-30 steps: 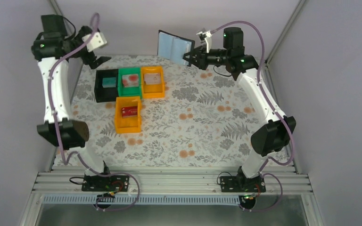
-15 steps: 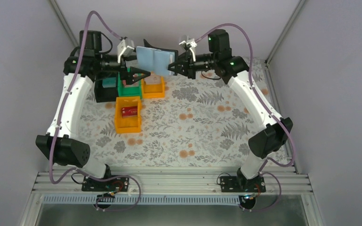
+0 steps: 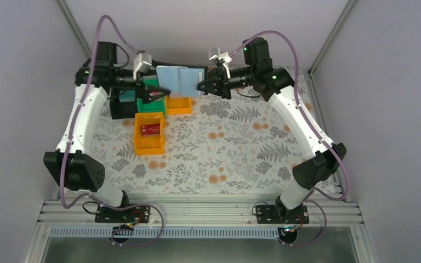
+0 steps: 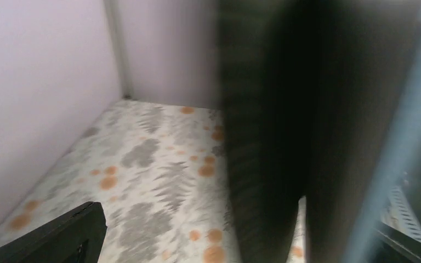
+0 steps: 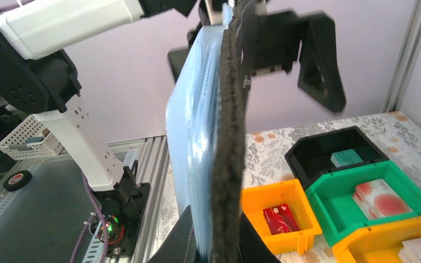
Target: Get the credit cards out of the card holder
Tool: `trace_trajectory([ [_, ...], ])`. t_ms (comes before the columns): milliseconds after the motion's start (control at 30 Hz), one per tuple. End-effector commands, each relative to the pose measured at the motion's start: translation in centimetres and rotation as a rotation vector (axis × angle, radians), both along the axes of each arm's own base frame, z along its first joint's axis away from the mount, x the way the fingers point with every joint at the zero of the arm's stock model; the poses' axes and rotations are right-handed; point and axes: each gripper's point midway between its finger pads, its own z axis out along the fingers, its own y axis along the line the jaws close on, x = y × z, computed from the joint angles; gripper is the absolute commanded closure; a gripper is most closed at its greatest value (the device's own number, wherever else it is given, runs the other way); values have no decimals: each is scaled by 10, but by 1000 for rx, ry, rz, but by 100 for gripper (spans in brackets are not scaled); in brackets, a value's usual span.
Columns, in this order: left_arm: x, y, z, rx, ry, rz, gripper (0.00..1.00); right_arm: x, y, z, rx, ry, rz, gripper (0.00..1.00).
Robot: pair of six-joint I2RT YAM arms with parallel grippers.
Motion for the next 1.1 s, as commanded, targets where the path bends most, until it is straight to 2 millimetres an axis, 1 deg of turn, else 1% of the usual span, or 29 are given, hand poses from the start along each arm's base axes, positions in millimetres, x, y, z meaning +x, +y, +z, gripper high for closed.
trace_trajectory([
  [0, -40, -38, 0, -18, -86, -173, 0, -18, -1, 19, 45, -36, 64, 96],
  [67, -38, -38, 2, -39, -42, -169, 0, -21, -2, 21, 46, -44, 74, 96],
  [133, -36, -36, 2, -33, -36, -158, 0, -22, -3, 17, 39, -51, 79, 96],
  [233, -44, -38, 15, -79, -38, -207, 1, -16, -3, 11, 19, -53, 42, 96],
  [267, -46, -38, 19, -92, -37, -219, 4, -14, -3, 9, 12, -49, 32, 96],
  [300, -45, -38, 22, -96, -32, -220, 13, -12, -3, 8, 6, -49, 19, 96],
  [367, -41, -38, 24, -91, -20, -213, 40, -10, -4, 7, 0, -55, -1, 96],
  [433, -41, -39, 25, -95, -8, -214, 73, -8, -4, 6, 0, -62, -13, 96],
  [467, -41, -39, 26, -102, 3, -216, 87, -8, -4, 6, 0, -63, -13, 96],
  [500, -40, -39, 26, -106, 16, -214, 97, -7, -4, 4, -4, -59, -13, 96],
  [533, -39, -40, 27, -110, 32, -212, 97, -5, -4, 3, -11, -58, -20, 96],
  [567, -39, -41, 27, -108, 37, -210, 98, -3, -4, 2, -19, -56, -29, 94],
  [600, -39, -42, 27, -101, 34, -204, 98, -1, -4, 3, -25, -60, -44, 82],
  [633, -39, -42, 28, -94, 28, -199, 97, 1, -5, 3, -32, -65, -64, 69],
  [667, -40, -43, 28, -90, 19, -196, 98, 2, -7, 5, -36, -77, -81, 58],
  [700, -40, -42, 30, -88, 9, -196, 98, 3, -9, 6, -38, -93, -91, 52],
  [733, -41, -43, 30, -86, -1, -198, 98, 2, -13, 9, -35, -114, -101, 48],
  [767, -42, -42, 31, -86, -7, -201, 98, 1, -16, 12, -29, -132, -112, 47],
  [833, -43, -42, 33, -87, -25, -209, 98, 4, -24, 15, -24, -156, -141, 46],
  [967, -45, -42, 35, -89, -63, -229, 98, 12, -40, 17, -35, -176, -200, 55],
  [1067, -47, -43, 36, -91, -86, -241, 98, 11, -43, 21, -15, -191, -198, 58],
])
